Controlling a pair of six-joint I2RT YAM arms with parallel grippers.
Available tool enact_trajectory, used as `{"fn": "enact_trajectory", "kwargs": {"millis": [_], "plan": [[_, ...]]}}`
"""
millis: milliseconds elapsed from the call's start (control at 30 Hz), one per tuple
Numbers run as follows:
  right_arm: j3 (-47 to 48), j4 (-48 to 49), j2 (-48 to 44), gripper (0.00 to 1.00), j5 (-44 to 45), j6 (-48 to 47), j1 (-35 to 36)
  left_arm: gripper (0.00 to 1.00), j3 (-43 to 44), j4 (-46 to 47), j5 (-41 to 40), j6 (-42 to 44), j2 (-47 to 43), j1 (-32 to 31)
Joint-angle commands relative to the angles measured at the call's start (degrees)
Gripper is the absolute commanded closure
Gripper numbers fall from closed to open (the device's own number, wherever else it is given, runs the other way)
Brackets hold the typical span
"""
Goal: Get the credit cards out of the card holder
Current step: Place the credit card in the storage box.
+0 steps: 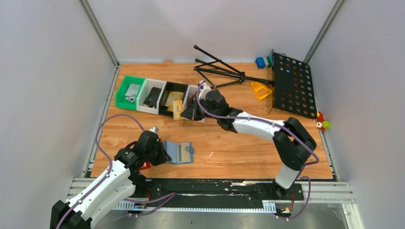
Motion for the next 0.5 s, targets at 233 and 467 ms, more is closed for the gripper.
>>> {"fn": "enact_trajectory", "kwargs": {"millis": [233, 467], "plan": [[20.34, -1.10, 18.28, 1.00, 10.83, -1.88, 0.70, 1.00, 1.96, 3.69, -0.40, 2.49, 1.61, 0.41], [26.57, -2.07, 22.92, 0.74, 12.39, -5.64, 0.72, 1.00, 0.95, 6.74, 1.31, 3.95, 1.28, 0.38]]}}
